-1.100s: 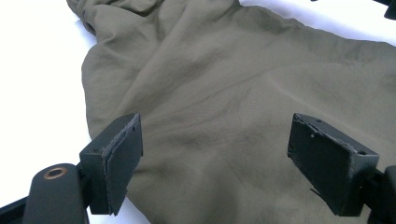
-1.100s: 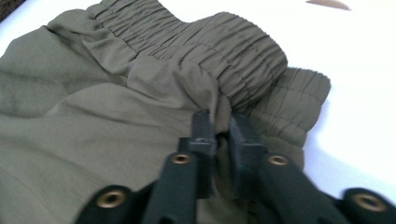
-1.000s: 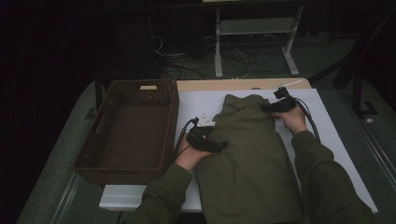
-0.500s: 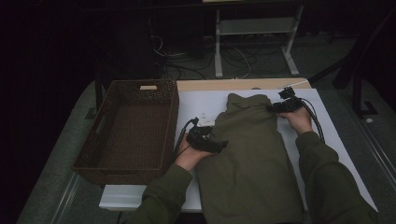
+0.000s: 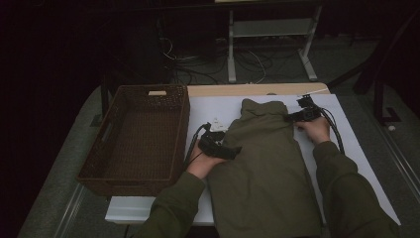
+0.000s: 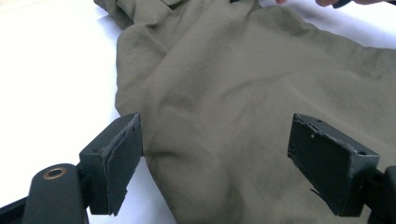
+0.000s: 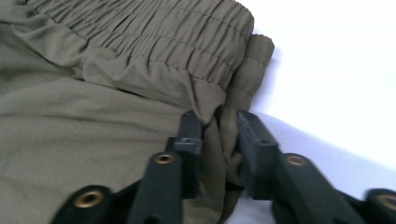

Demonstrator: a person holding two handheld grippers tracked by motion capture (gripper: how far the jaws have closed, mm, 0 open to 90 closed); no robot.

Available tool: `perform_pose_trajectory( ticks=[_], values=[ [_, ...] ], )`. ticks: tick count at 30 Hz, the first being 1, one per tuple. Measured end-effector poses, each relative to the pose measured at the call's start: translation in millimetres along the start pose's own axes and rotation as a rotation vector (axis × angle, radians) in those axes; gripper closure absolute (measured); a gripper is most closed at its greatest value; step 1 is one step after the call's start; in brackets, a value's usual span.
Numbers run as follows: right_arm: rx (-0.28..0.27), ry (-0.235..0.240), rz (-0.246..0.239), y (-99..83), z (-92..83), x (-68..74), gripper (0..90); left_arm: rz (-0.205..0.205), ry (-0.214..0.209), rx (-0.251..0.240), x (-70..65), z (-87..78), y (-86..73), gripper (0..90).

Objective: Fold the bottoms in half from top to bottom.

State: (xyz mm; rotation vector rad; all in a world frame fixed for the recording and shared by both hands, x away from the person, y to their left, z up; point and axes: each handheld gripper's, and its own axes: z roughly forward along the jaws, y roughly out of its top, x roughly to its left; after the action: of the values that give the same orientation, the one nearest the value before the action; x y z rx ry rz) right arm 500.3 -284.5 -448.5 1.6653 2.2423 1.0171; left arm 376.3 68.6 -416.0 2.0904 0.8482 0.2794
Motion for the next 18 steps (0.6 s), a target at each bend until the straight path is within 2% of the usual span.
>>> perform_pose_trajectory(
  ticks=[6,11,18],
  values=[
    [-0.018,0.013,-0.055,-1.7,1.1,1.5,85.2,-0.007,0.023,0.007,5.1,8.1,5.9,17.5],
    [-0.038,0.008,-0.094,1.6,2.2,5.8,85.9,-0.032,0.036,0.003,13.5,14.8,11.8,17.7],
    [-0.058,0.014,-0.108,2.4,1.1,8.3,86.1,-0.074,0.054,-0.018,24.9,24.4,24.3,18.6]
  ],
)
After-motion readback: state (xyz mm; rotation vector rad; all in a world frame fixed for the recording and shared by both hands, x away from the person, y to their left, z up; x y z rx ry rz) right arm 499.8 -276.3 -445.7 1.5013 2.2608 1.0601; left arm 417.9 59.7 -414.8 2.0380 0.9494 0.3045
